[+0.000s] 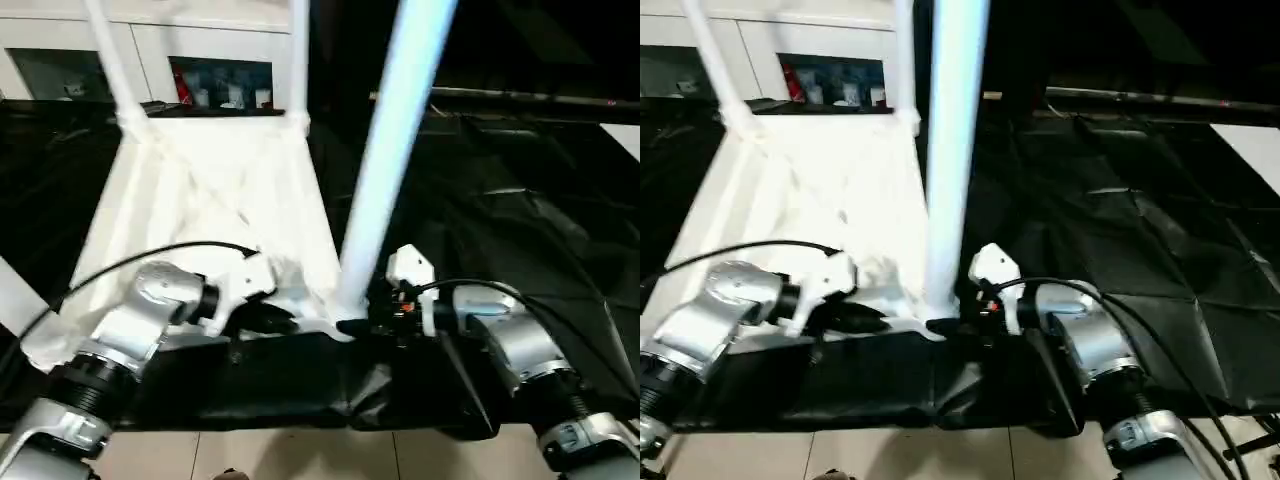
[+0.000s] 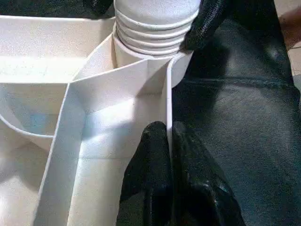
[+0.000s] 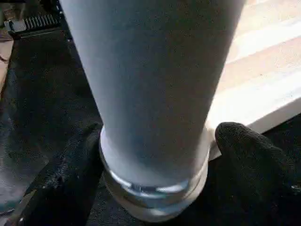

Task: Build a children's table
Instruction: Rotate leg to tighten

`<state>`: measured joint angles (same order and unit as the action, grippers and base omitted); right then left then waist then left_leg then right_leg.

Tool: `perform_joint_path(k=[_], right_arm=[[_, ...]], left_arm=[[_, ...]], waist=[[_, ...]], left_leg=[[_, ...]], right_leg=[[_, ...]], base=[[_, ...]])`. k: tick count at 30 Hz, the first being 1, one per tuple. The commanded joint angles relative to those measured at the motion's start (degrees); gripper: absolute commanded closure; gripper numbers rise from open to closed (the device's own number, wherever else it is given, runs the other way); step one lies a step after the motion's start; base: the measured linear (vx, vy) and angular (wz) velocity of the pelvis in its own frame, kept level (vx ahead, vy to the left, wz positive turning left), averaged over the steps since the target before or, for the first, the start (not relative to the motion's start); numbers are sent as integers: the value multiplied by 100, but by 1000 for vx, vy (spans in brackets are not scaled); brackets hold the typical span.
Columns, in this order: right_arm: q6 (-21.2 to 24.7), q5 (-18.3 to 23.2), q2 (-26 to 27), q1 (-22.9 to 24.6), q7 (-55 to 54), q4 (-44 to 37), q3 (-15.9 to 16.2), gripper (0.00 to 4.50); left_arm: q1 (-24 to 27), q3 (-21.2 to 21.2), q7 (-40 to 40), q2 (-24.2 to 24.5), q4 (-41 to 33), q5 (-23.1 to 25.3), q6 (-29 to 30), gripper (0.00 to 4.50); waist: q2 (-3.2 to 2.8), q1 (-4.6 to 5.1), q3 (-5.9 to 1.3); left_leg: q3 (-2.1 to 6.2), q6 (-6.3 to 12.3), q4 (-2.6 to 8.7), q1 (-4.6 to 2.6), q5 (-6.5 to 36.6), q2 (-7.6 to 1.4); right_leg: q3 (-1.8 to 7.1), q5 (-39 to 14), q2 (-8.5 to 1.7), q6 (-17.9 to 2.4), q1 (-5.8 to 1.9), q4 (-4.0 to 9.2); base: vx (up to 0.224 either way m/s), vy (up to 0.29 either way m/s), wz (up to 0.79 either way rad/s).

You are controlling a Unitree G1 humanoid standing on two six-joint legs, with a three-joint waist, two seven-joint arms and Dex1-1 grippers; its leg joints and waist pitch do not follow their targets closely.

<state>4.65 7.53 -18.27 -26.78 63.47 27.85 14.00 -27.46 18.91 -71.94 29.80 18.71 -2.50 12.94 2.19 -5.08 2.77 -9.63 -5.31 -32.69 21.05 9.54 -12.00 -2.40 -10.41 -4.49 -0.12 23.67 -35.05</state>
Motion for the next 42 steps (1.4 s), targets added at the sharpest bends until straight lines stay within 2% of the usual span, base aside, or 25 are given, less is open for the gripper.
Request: perform_joint_path(k=[1, 4, 6, 7, 8, 11, 14, 16, 22, 24, 25, 26, 27, 28, 29, 30, 32, 33, 34, 35, 38, 39, 42], right_arm=[[68, 159, -1, -48, 8, -139, -109, 56], [98, 164, -65, -22, 119, -194, -44, 56], [69, 134, -77, -18, 130, -169, -32, 90], [56, 120, -79, -16, 132, -156, -29, 90], [47, 106, -73, -17, 131, -140, -37, 90], [48, 93, -68, -14, 140, -133, -42, 132], [32, 81, -83, -11, 151, -123, 0, 140], [44, 96, -76, -16, 150, -107, 1, 164], [98, 102, 19, 11, -4, -7, -60, 175], [179, 294, 291, 13, -499, 171, -385, 176], [179, 294, 291, 13, -499, 171, -385, 176], [135, 362, 528, -7, -1068, 403, -646, 176], [109, 365, 636, -19, -1369, 521, -756, 176], [82, 345, 860, -13, -1936, 703, -905, 177], [51, 296, 1028, -8, -2385, 831, -990, 177], [44, 207, 1179, -4, -2827, 929, -1027, 177], [35, 67, 1363, -6, -3332, 1037, -1033, 177], [-31, -205, 1520, -40, -3917, 1147, -954, 177], [-94, -437, 1656, -85, -4367, 1257, -894, 177], [-151, -574, 1773, -167, -4600, 1395, -829, 177], [-243, -649, 1847, -240, -4593, 1508, -784, 177], [-376, -613, 1894, -294, -4437, 1577, -794, 121], [-515, -361, 1829, -368, -3990, 1523, -906, 101]], left_arm=[[30, 175, -195, -71, -240, -84, 35, 450], [50, 179, -167, -66, -254, -39, 65, 450], [51, 178, -157, -66, -252, -27, 76, 450], [50, 177, -159, -65, -250, -29, 81, 450], [48, 174, -137, -66, -236, -23, 82, 450], [49, 173, -105, -61, -223, -13, 87, 450], [59, 172, -119, -38, -226, -17, 108, 450], [71, 170, -120, -23, -230, -8, 123, 450], [67, 160, 31, -49, -122, 64, 187, 450], [-10, 102, 440, -213, 115, 193, 232, 450], [-10, 102, 440, -213, 115, 193, 232, 450], [-115, 26, 884, -421, 390, 298, 222, 450], [-168, -13, 1107, -530, 522, 342, 240, 450], [-307, -97, 1677, -801, 837, 449, 267, 450], [-416, -157, 2099, -1014, 1078, 518, 285, 450], [-503, -191, 2404, -1200, 1255, 555, 332, 450], [-631, -246, 2805, -1434, 1497, 589, 361, 450], [-757, -228, 3083, -1618, 1702, 654, 343, 450], [-865, -209, 3293, -1765, 1874, 719, 306, 450], [-958, -175, 3380, -1867, 1993, 764, 238, 450], [-1020, -130, 3339, -1914, 2088, 823, 156, 450], [-1053, -85, 3269, -1910, 2150, 891, 50, 450], [-975, -5, 2883, -1746, 2036, 905, -99, 450]], waist=[[-22, 30, -338], [-19, 25, -362], [-10, 24, -373], [-10, 21, -374], [-11, 22, -370], [-7, 20, -365], [-18, 19, -367], [-12, 23, -370], [-23, 23, -374], [-2, 31, -357], [-15, 33, -346], [-2, 41, -336], [-17, 53, -313], [-6, 67, -303], [11, 73, -306], [7, 69, -291], [1, 86, -291], [13, 83, -286], [12, 82, -293], [-16, 92, -299], [-11, 85, -312], [-31, 85, -316], [-7, 87, -322]], left_leg=[[-50, 74, 372, -73, 1463, -91], [-58, 129, 349, -68, 1219, -87], [-63, 171, 333, -57, 1042, -78], [-66, 188, 328, -57, 1007, -73], [-67, 208, 326, -51, 1004, -70], [-65, 194, 329, -58, 1090, -72], [-60, 173, 330, -61, 1099, -75], [-62, 174, 326, -57, 1084, -72], [-63, 175, 319, -57, 1062, -68], [-64, 141, 329, -57, 1152, -67], [-65, 126, 334, -62, 1219, -64], [-52, 54, 348, -63, 1386, -62], [-44, -46, 361, -85, 1583, -64], [-42, -131, 365, -100, 1723, -55], [-26, -168, 372, -104, 1761, -51], [-19, -200, 375, -140, 1946, -44], [-18, -187, 378, -156, 2057, -34], [-6, -193, 382, -149, 2056, -25], [-1, -191, 383, -151, 2069, -21], [0, -197, 383, -149, 2076, -13], [9, -119, 385, -140, 2150, -10], [4, -69, 391, -125, 2168, -16], [5, -7, 399, -95, 2142, -25]], right_leg=[[189, -1373, -255, -1093, -287, 411], [189, -880, -236, -1181, -297, 360], [184, -592, -227, -1246, -313, 328], [183, -535, -225, -1261, -313, 326], [181, -519, -227, -1277, -318, 326], [181, -709, -234, -1249, -317, 342], [180, -727, -233, -1241, -315, 339], [181, -677, -231, -1255, -319, 334], [179, -625, -230, -1275, -323, 328], [182, -783, -235, -1257, -315, 348], [186, -903, -234, -1243, -304, 364], [181, -1244, -243, -1159, -310, 391], [179, -1686, -264, -1062, -268, 446], [190, -2055, -271, -933, -259, 478], [182, -2162, -265, -874, -264, 481], [174, -2516, -267, -742, -237, 534], [177, -2819, -273, -624, -203, 583], [169, -2938, -271, -537, -199, 602], [164, -2990, -275, -497, -199, 606], [165, -3023, -274, -457, -183, 621], [155, -3025, -276, -379, -190, 635], [161, -2843, -265, -411, -190, 627], [157, -2699, -273, -472, -212, 604]], base=[[0, 0, 0], [0, 0, 0], [0, 0, 0], [0, 0, 0], [0, 0, 0], [0, 0, 0], [0, 0, 0], [0, 0, 0], [0, 0, 0], [0, 0, 0], [0, 0, 0], [0, 0, 0], [0, 0, 0], [0, 0, 0], [0, 0, 0], [0, 0, 0], [0, 0, 0], [0, 0, 0], [0, 0, 0], [0, 0, 0], [0, 0, 0], [0, 0, 0], [0, 0, 0]])
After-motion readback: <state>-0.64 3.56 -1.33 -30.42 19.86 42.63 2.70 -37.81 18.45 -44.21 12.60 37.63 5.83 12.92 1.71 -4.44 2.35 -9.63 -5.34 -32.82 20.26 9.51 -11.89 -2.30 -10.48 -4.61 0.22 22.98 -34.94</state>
